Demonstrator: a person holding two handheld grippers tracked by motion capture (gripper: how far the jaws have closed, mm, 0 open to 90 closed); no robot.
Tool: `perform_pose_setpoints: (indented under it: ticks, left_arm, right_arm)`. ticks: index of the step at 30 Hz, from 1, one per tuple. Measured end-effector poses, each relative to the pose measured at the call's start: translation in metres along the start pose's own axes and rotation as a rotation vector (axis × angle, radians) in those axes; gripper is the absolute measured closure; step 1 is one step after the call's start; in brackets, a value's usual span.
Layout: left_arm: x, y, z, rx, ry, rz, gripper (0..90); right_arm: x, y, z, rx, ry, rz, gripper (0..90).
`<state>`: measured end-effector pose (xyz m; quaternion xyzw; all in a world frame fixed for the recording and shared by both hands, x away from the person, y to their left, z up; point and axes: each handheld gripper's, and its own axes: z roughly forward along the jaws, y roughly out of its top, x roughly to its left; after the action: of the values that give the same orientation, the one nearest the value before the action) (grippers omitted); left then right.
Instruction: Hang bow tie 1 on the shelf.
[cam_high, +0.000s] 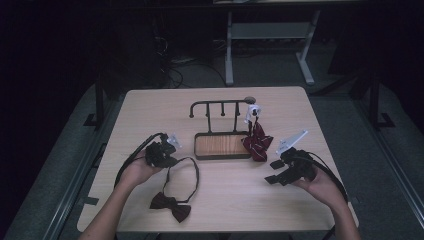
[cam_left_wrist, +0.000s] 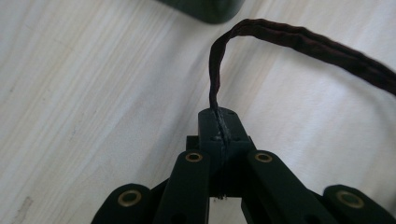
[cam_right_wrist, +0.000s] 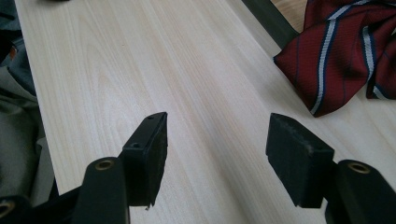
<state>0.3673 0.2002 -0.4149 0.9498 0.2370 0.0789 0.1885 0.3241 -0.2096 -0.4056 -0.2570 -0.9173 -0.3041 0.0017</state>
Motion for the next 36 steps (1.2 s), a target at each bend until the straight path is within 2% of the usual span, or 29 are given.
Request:
perform_pose_setpoints:
  ticks: [6,14,17,22,31,36]
  left_arm:
    - [-0.003,0.000,-0.018,-0.050,-0.013,0.012,90.0]
    - [-0.005,0.002,-0.033,-0.061,-0.015,0.045,90.0]
    - [-0.009,0.005,-0.041,-0.049,-0.011,0.076,90.0]
    - [-0.013,0.007,-0.053,-0.064,-0.012,0.094,90.0]
    - [-0.012,0.007,-0.071,-0.106,-0.042,0.092,90.0]
    - [-0.013,0.007,-0.078,-0.113,-0.044,0.094,90.0]
  right_arm:
    - [0.000,-0.001,-0.001,-0.005,0.001,0.003,38.0]
    - [-0.001,-0.002,-0.002,-0.012,0.000,0.008,38.0]
    - [-0.001,-0.002,-0.003,-0.015,0.000,0.010,37.9]
    - [-0.001,-0.002,-0.003,-0.017,0.001,0.010,37.9]
    - [-0.001,-0.002,-0.004,-0.016,0.000,0.009,37.9]
    - [-0.001,-0.002,-0.004,-0.016,0.000,0.010,37.8]
